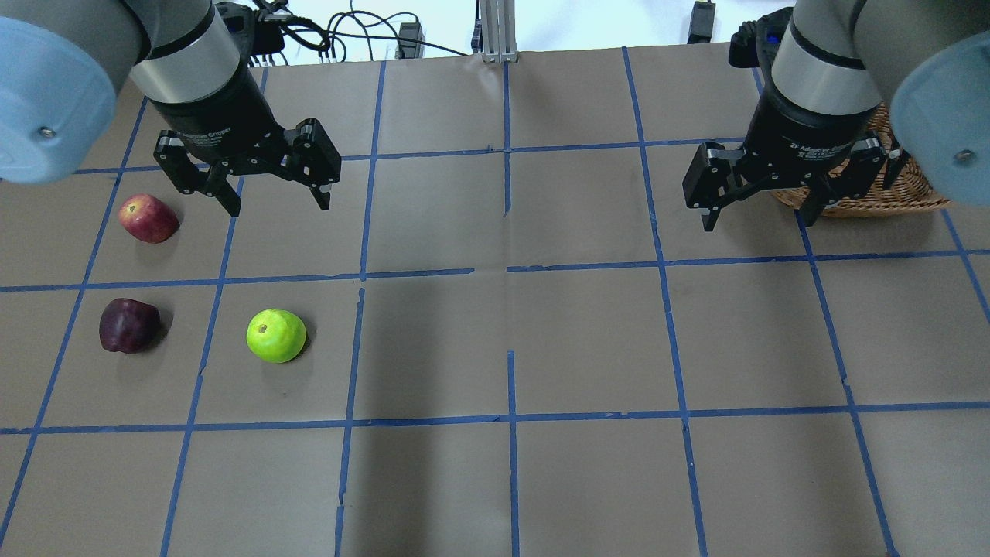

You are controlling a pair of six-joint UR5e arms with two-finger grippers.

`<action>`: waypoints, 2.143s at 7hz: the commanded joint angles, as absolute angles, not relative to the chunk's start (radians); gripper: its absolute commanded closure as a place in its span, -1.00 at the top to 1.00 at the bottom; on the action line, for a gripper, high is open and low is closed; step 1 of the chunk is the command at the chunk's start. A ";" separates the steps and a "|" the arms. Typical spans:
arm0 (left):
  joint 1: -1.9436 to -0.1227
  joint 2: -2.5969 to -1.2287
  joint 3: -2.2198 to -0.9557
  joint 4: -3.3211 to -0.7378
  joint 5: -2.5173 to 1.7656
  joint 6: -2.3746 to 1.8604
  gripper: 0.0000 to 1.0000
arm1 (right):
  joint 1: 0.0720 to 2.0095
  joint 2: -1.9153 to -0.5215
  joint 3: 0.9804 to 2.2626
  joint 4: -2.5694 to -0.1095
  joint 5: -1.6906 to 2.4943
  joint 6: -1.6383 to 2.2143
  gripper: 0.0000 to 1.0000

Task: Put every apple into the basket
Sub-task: 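Lower the left gripper onto the green apple and grasp it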

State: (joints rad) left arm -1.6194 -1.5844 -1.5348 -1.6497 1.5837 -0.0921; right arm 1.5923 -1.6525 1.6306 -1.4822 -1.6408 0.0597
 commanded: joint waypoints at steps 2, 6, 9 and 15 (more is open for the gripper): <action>-1.620 -1.597 -1.523 -1.647 1.583 -0.092 1.00 | 1.592 -1.652 1.631 -1.480 -1.643 0.060 1.00; -1.467 -1.652 -1.659 -1.466 1.586 0.101 1.00 | 1.592 -1.651 1.631 -1.479 -1.643 0.061 1.00; -1.396 -1.728 -2.030 -1.006 1.594 0.262 1.00 | 1.592 -1.667 1.667 -1.494 -1.643 0.060 1.00; -1.388 -1.810 -2.097 -0.974 1.677 0.272 1.00 | 1.592 -1.680 1.669 -1.494 -1.641 0.060 1.00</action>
State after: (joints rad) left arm -1.3884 -1.8061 -2.0944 -0.9743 1.6755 0.2719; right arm 1.5923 -1.6756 1.6679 -1.4946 -1.6408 0.0595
